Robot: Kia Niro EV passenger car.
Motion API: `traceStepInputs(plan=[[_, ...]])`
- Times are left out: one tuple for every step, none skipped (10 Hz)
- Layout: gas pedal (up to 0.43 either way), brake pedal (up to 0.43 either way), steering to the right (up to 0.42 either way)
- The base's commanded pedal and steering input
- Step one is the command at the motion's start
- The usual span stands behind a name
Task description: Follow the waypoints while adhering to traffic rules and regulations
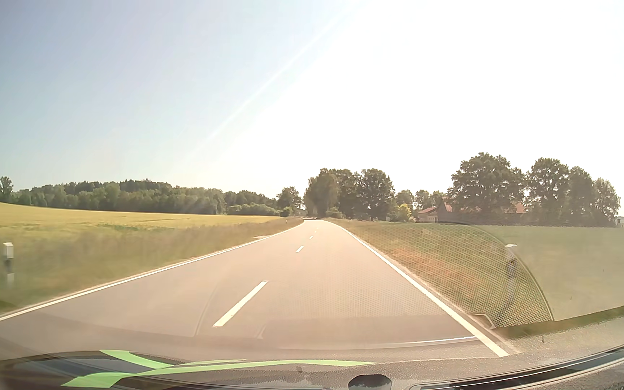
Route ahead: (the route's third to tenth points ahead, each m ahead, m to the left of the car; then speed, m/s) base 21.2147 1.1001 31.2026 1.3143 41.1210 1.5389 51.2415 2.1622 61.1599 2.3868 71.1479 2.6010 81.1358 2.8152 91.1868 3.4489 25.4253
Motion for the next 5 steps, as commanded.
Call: traceStepInputs(plan=[[0.248, 0.0, -0.004], [0.268, 0.0, -0.004], [0.268, 0.0, -0.004], [0.268, 0.0, -0.004], [0.248, 0.0, -0.004]])
